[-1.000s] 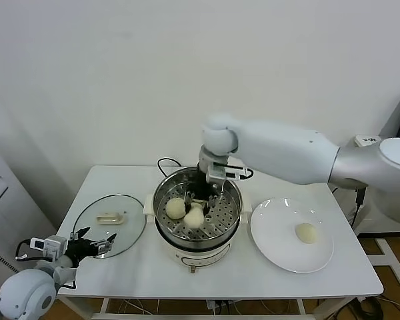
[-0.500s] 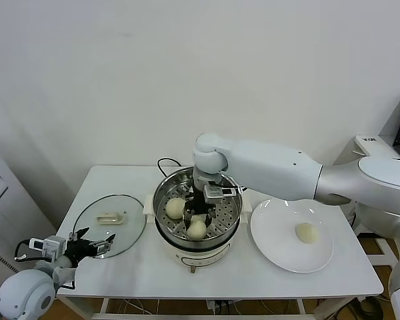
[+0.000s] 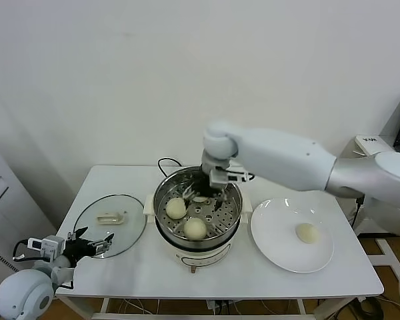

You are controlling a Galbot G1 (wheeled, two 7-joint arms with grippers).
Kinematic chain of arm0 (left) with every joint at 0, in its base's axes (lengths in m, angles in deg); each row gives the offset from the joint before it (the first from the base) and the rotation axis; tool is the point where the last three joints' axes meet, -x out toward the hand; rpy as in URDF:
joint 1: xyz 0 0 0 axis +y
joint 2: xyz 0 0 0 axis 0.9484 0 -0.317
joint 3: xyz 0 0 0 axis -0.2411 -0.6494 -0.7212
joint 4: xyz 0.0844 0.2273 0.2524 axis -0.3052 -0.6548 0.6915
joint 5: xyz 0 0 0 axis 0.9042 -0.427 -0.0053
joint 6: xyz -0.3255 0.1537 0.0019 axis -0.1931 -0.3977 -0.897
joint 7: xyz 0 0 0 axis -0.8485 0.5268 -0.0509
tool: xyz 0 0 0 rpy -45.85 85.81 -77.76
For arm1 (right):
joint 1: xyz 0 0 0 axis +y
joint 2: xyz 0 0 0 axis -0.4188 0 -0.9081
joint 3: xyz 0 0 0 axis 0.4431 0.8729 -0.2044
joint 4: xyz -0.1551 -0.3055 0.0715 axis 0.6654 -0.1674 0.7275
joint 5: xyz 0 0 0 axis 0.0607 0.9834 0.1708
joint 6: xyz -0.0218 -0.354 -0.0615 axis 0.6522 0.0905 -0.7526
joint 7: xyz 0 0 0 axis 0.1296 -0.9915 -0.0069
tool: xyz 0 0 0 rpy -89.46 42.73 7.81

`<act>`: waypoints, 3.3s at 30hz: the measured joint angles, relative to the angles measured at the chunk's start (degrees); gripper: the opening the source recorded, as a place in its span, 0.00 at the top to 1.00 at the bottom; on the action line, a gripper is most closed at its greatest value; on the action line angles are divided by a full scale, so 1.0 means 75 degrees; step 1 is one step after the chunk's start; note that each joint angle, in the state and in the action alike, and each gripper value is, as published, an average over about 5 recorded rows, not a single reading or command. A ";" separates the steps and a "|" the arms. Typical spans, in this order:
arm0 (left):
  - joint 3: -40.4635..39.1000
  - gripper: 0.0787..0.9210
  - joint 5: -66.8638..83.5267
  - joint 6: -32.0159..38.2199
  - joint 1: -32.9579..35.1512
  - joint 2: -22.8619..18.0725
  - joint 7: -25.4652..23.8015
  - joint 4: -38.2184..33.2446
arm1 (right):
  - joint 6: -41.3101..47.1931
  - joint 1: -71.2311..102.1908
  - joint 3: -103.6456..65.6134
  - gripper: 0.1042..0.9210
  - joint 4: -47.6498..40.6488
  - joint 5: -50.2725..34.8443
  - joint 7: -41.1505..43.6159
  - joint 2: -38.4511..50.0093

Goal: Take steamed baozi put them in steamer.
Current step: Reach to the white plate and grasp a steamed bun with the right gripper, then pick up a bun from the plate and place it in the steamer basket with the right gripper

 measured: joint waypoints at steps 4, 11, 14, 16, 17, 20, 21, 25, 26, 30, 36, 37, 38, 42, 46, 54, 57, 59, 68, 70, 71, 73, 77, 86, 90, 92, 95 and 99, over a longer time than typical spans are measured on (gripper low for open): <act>0.0000 0.12 0.0001 0.0001 -0.0008 0.0018 -0.0005 -0.0003 | 0.0817 -0.0430 0.0280 0.12 -0.0168 -0.0555 0.0116 0.0527; 0.0019 0.12 0.0023 0.0002 -0.0036 0.0035 -0.0006 -0.0021 | 0.2053 -0.0842 0.0879 0.12 -0.0612 -0.1248 0.0352 0.1621; 0.0024 0.12 0.0026 -0.0003 -0.0052 0.0038 -0.0004 -0.0021 | 0.2417 -0.0838 0.1029 0.12 -0.0796 -0.1429 0.0386 0.2125; 0.0024 0.12 0.0027 -0.0009 -0.0058 0.0039 -0.0003 -0.0020 | 0.2601 -0.0775 0.1085 0.12 -0.0921 -0.1495 0.0396 0.2438; 0.0024 0.12 0.0027 -0.0013 -0.0060 0.0039 -0.0003 -0.0021 | 0.2677 -0.0726 0.1101 0.12 -0.0985 -0.1515 0.0396 0.2580; 0.0024 0.12 0.0028 -0.0024 -0.0067 0.0033 -0.0003 -0.0022 | 0.2858 -0.0514 0.1096 0.12 -0.1201 -0.1537 0.0377 0.2965; 0.0024 0.12 0.0028 -0.0027 -0.0071 0.0030 -0.0003 -0.0022 | 0.2901 -0.0422 0.1071 0.12 -0.1280 -0.1536 0.0361 0.3070; 0.0016 0.12 0.0028 -0.0035 -0.0092 0.0017 -0.0002 -0.0022 | 0.2998 0.0025 0.0866 0.12 -0.1611 -0.1489 0.0273 0.3363; 0.0013 0.12 0.0027 -0.0039 -0.0096 0.0014 0.0000 -0.0023 | 0.3006 0.0157 0.0790 0.12 -0.1698 -0.1464 0.0246 0.3408; 0.0007 0.12 0.0026 -0.0055 -0.0097 0.0013 0.0001 -0.0047 | 0.2990 0.0754 0.0406 0.12 -0.2083 -0.1316 0.0114 0.3490; 0.0007 0.12 0.0025 -0.0059 -0.0085 0.0030 0.0000 -0.0058 | 0.2900 0.1629 -0.0226 0.12 -0.2633 -0.1099 -0.0122 0.3409; 0.0008 0.12 0.0025 -0.0059 -0.0083 0.0031 0.0000 -0.0058 | 0.2882 0.1761 -0.0327 0.12 -0.2716 -0.1065 -0.0161 0.3376; 0.0008 0.12 0.0025 -0.0059 -0.0082 0.0033 0.0000 -0.0059 | 0.2865 0.1883 -0.0421 0.12 -0.2793 -0.1031 -0.0197 0.3340; 0.0009 0.12 0.0025 -0.0059 -0.0073 0.0035 0.0000 -0.0077 | 0.2813 0.2315 -0.0742 0.12 -0.3078 -0.0887 -0.0305 0.3173; 0.0010 0.12 0.0025 -0.0059 -0.0060 0.0032 0.0001 -0.0095 | 0.2799 0.2666 -0.0996 0.12 -0.3301 -0.0751 -0.0379 0.3005; 0.0016 0.12 0.0019 -0.0061 -0.0045 0.0027 0.0009 -0.0116 | 0.2823 0.3172 -0.1426 0.21 -0.3620 -0.0425 -0.0497 0.2757; 0.0021 0.12 0.0009 -0.0076 -0.0031 0.0011 0.0024 -0.0141 | 0.2860 0.3287 -0.1542 0.31 -0.3658 -0.0315 -0.0512 0.2739; 0.0028 0.12 0.0006 -0.0090 -0.0021 0.0005 0.0029 -0.0167 | 0.2891 0.3339 -0.1602 0.37 -0.3664 -0.0264 -0.0522 0.2742; 0.0071 0.12 0.0005 -0.0151 -0.0030 -0.0001 0.0056 -0.0220 | 0.3182 0.3253 -0.1486 0.54 -0.3390 -0.0466 -0.0542 0.2943; 0.0072 0.12 0.0005 -0.0161 -0.0034 -0.0001 0.0063 -0.0225 | 0.3302 0.3050 -0.1260 0.55 -0.3214 -0.0656 -0.0551 0.3054; 0.0072 0.12 0.0005 -0.0165 -0.0038 -0.0001 0.0066 -0.0228 | 0.3373 0.2900 -0.1104 0.55 -0.3106 -0.0779 -0.0556 0.3116; 0.0072 0.12 0.0005 -0.0177 -0.0046 -0.0005 0.0073 -0.0238 | 0.3530 0.2517 -0.0718 0.55 -0.2865 -0.1076 -0.0566 0.3229; 0.0071 0.12 0.0005 -0.0188 -0.0049 -0.0004 0.0081 -0.0259 | 0.3916 0.1505 0.0292 0.55 -0.2292 -0.1882 -0.0606 0.3351; 0.0015 0.12 0.0000 -0.0194 -0.0068 0.0024 0.0082 -0.0278 | 0.5088 -0.0844 0.2459 0.55 -0.0993 -0.4045 -0.0879 0.3085; 0.0009 0.12 -0.0001 -0.0196 -0.0060 0.0046 0.0081 -0.0307 | 0.5655 -0.1623 0.3101 0.55 -0.0564 -0.4992 -0.1013 0.2727; 0.0008 0.12 -0.0002 -0.0195 -0.0053 0.0056 0.0080 -0.0314 | 0.5925 -0.1904 0.3318 0.55 -0.0398 -0.5416 -0.1084 0.2532; 0.0008 0.12 -0.0004 -0.0192 -0.0048 0.0057 0.0078 -0.0317 | 0.6316 -0.2197 0.3534 0.55 -0.0180 -0.5982 -0.1214 0.2223; 0.0006 0.12 -0.0009 -0.0187 -0.0047 0.0055 0.0075 -0.0315 | 0.6791 -0.2421 0.3676 0.55 0.0044 -0.6564 -0.1442 0.1806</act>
